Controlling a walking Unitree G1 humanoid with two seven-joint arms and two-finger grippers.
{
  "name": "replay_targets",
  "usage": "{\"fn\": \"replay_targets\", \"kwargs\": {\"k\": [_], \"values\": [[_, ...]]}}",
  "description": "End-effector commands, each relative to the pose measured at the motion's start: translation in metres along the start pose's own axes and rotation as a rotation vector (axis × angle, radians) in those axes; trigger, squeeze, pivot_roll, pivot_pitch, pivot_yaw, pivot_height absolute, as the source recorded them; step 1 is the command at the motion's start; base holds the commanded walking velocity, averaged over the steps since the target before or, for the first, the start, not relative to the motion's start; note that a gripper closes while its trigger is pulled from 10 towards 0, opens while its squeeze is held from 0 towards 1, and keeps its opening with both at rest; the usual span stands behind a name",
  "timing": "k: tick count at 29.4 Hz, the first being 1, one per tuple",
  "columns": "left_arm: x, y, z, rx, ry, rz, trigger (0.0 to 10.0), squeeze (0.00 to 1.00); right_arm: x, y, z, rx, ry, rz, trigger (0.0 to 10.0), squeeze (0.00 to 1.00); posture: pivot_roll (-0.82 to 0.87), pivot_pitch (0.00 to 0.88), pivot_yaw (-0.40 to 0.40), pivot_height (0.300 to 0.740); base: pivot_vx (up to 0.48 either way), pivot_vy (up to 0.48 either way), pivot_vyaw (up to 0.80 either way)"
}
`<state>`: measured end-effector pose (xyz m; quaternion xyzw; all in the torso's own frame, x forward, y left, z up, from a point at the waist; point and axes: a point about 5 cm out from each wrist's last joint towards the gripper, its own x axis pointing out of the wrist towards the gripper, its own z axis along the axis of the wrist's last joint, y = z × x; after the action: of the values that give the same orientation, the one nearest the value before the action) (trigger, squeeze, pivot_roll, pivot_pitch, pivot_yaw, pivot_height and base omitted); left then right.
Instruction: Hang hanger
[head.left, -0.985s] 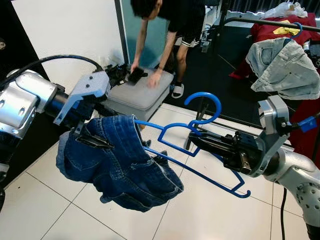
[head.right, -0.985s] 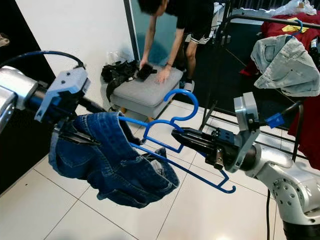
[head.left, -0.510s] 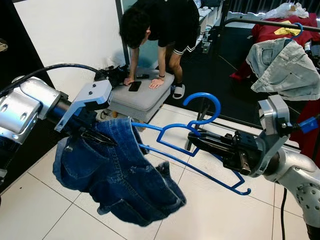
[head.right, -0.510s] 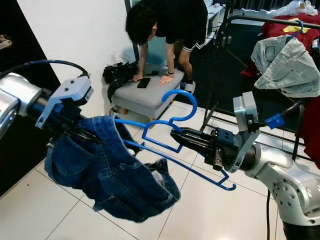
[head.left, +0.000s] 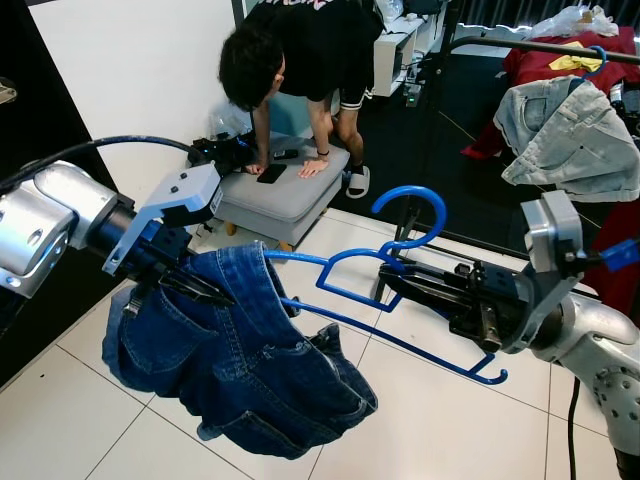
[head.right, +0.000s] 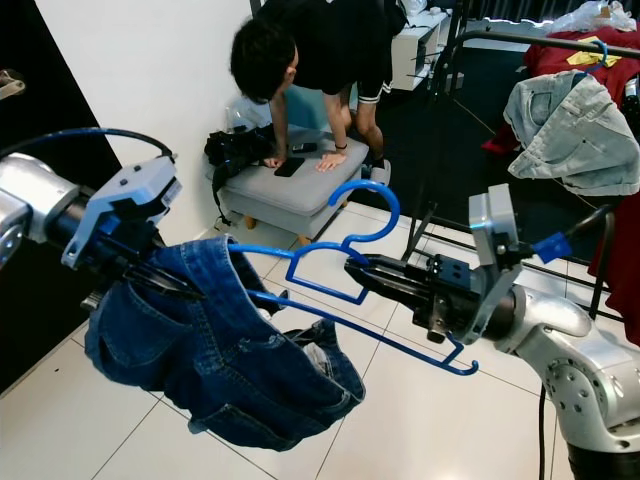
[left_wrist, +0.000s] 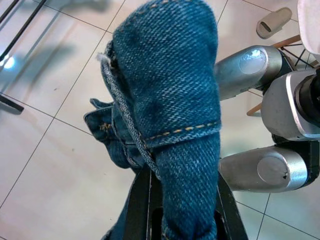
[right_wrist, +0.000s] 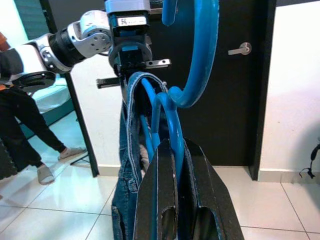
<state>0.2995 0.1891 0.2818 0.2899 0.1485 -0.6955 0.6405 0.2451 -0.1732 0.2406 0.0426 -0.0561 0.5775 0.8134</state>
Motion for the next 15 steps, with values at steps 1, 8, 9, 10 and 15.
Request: {"fn": "replay_targets", "kwargs": {"k": [1, 8, 9, 10, 15], "values": [[0.008, -0.006, 0.015, 0.072, -0.048, -0.1, 0.0, 0.0, 0.015, 0.007, -0.007, 0.024, 0.011, 0.059, 10.0, 0.0, 0.03, 0.022, 0.073, 0.74, 0.0, 0.0, 0.0], [-0.001, 0.008, 0.007, 0.095, -0.022, 0.02, 0.0, 0.0, -0.002, -0.01, -0.005, 0.025, -0.017, -0.098, 10.0, 1.0, 0.03, 0.033, 0.069, 0.74, 0.0, 0.0, 0.0], [-0.004, 0.012, 0.004, 0.098, -0.015, 0.062, 0.0, 0.0, -0.012, -0.015, -0.003, 0.013, -0.02, -0.146, 10.0, 1.0, 0.03, 0.033, 0.069, 0.74, 0.0, 0.0, 0.0], [-0.004, 0.012, 0.004, 0.098, -0.015, 0.062, 0.0, 0.0, -0.012, -0.015, -0.003, 0.013, -0.02, -0.146, 10.0, 1.0, 0.03, 0.033, 0.069, 0.74, 0.0, 0.0, 0.0], [-0.013, 0.021, 0.002, 0.114, -0.008, 0.175, 0.0, 0.0, -0.04, -0.023, 0.009, -0.027, -0.052, -0.267, 10.0, 1.0, 0.02, 0.04, 0.067, 0.74, 0.0, 0.0, 0.0]]}}
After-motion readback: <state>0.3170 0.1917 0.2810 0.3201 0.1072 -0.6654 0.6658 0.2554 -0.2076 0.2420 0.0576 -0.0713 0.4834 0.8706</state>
